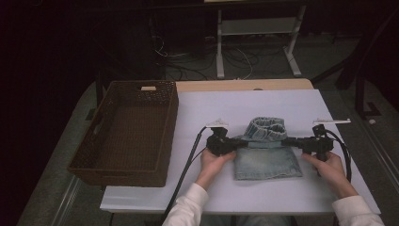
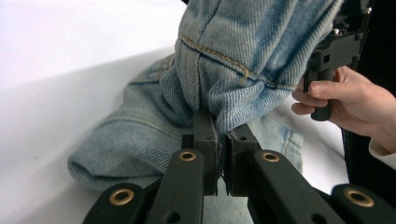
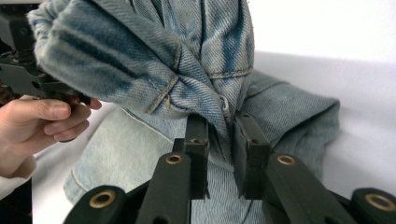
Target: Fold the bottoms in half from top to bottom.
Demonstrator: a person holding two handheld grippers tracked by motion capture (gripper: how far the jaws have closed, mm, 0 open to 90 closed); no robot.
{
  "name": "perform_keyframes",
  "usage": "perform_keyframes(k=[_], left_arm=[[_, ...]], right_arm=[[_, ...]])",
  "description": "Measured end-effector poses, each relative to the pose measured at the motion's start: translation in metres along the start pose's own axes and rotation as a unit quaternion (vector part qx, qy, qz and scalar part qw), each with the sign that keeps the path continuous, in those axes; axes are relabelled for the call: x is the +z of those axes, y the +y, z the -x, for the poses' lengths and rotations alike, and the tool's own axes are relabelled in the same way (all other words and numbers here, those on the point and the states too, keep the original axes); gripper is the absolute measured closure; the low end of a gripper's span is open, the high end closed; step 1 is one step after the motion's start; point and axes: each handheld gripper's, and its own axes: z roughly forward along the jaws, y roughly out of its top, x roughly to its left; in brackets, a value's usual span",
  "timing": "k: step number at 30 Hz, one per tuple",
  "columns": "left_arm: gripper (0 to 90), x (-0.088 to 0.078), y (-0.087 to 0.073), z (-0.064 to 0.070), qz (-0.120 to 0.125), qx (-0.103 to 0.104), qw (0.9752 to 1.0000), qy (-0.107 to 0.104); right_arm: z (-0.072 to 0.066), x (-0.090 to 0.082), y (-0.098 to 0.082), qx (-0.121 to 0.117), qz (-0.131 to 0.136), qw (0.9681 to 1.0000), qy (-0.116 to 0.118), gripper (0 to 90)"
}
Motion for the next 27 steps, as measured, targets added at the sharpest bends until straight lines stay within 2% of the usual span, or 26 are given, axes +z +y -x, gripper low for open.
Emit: perform_keyframes(k=[10, 12, 15, 17, 19, 22, 27], left_arm=[[84.9, 0.0, -0.012, 0.002, 0.005, 0.001, 1.0, 0.003], [85.0, 0.0, -0.013, 0.002, 0.008, -0.002, 1.0, 0.001], [85.0, 0.0, -0.014, 0.001, 0.01, -0.006, 0.9999, 0.0], [85.0, 0.0, -0.014, 0.001, 0.009, -0.007, 0.9999, -0.001], [85.1, 0.0, -0.014, 0.001, 0.008, -0.007, 0.9999, -0.002], [85.0, 0.0, -0.015, 0.001, 0.011, -0.013, 0.9999, -0.003], [85.0, 0.0, -0.016, 0.0, 0.01, -0.014, 0.9998, -0.004]], right_arm=[[-0.005, 0.0, -0.006, 0.014, -0.016, 0.9997, -0.012, 71.1], [-0.006, -0.001, -0.006, 0.021, -0.016, 0.9996, -0.014, 67.6], [-0.007, -0.004, -0.007, 0.024, -0.01, 0.9996, -0.014, 57.0], [-0.009, -0.007, -0.008, 0.01, -0.015, 0.9995, -0.027, 48.4], [-0.008, -0.009, -0.008, 0.011, -0.026, 0.9994, -0.021, 46.1], [-0.007, -0.013, -0.007, 0.009, -0.025, 0.9993, -0.025, 41.9], [-0.008, -0.024, -0.002, 0.007, -0.013, 0.9994, -0.03, 39.7]])
